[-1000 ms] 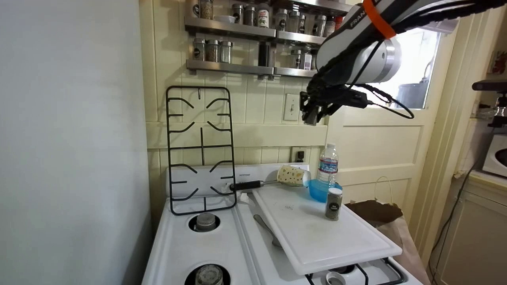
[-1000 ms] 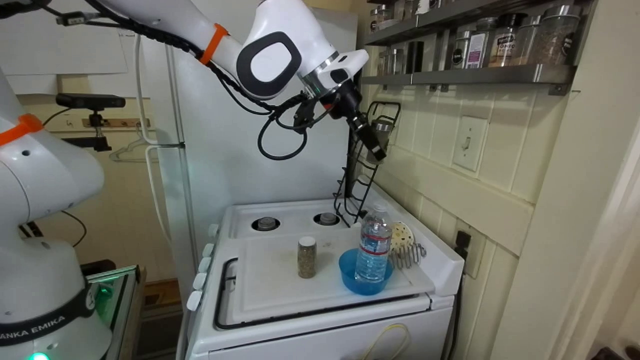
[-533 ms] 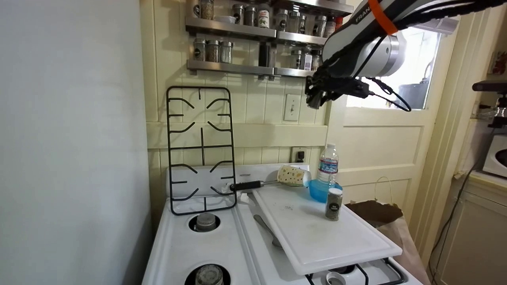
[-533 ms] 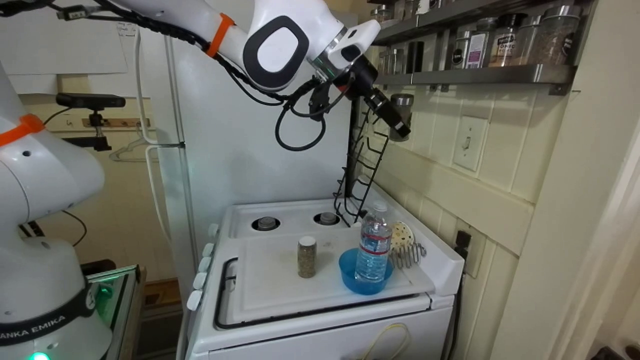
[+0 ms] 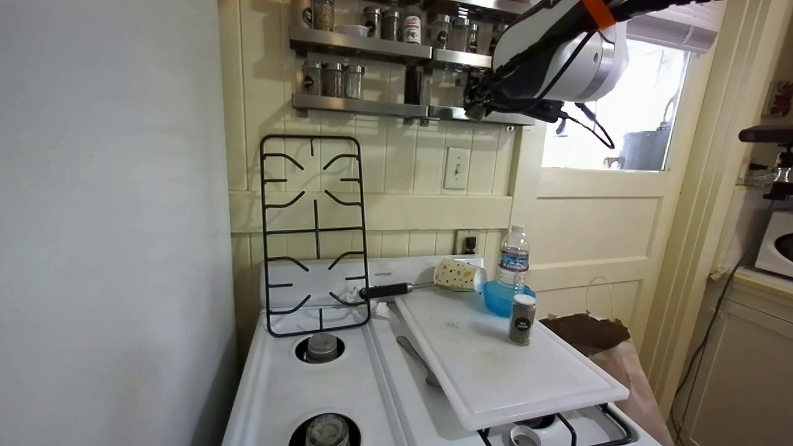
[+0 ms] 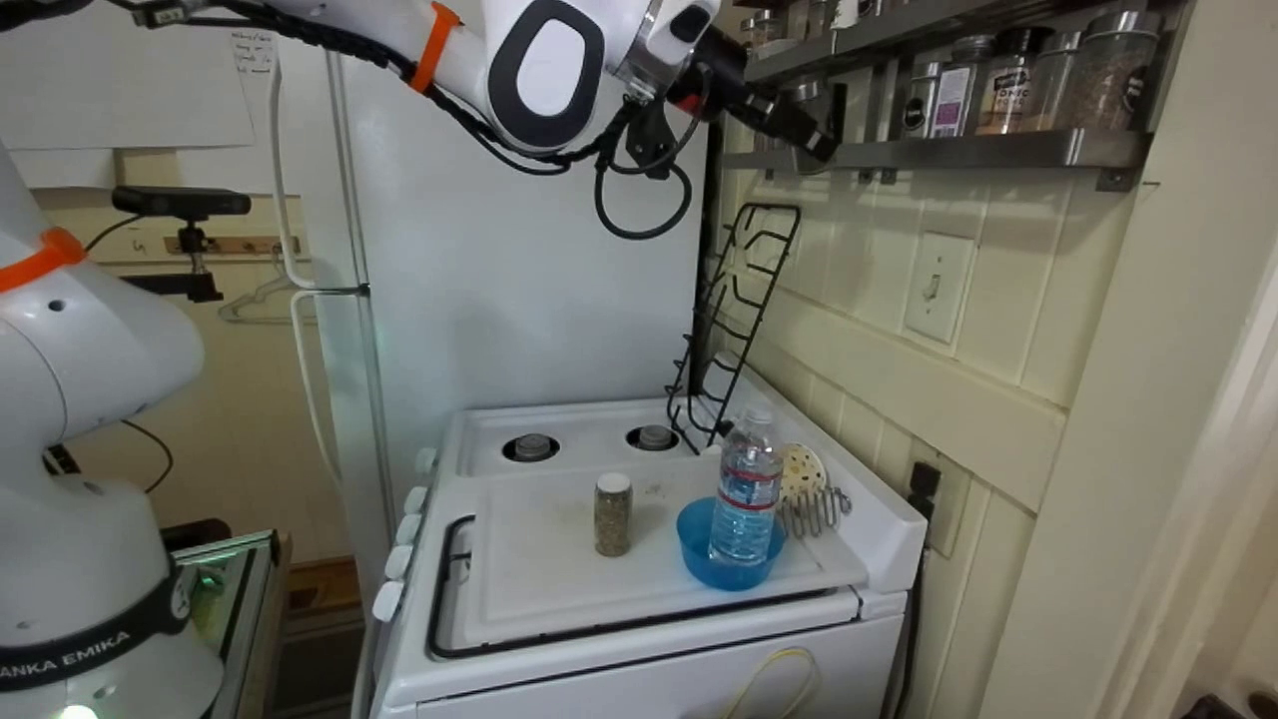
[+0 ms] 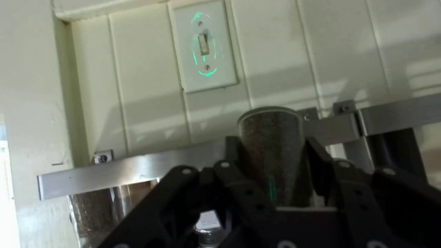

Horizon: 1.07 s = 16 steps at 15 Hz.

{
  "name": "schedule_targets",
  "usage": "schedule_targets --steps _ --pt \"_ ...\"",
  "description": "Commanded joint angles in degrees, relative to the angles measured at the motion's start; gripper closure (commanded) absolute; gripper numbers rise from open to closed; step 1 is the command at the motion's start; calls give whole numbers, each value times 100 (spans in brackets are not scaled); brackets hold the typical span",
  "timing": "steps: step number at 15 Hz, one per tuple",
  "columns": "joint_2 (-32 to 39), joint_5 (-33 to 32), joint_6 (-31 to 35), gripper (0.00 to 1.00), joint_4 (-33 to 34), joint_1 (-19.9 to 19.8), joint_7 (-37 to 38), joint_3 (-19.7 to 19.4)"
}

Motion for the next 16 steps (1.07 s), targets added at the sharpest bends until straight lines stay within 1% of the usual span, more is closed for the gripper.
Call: schedule_targets --steps 1,3,5,7,10,13,15,16 --pt "-174 -299 1001 76 -213 -297 -109 226" --pt "-230 -387 1562 76 -286 -550 -360 402" --pt "-279 -341 2069 76 -326 -837 -741 605" --pt "-341 -292 2382 76 -412 -1091 -1259 799" --pt "-507 -196 2530 76 -604 -1506 -2049 1132" --pt "-790 23 2645 76 -785 -2080 -2751 1583" --pt "-942 149 2807 76 -856 -2442 -3119 1909" --pt "-954 178 2782 76 -850 -2525 -3195 1993"
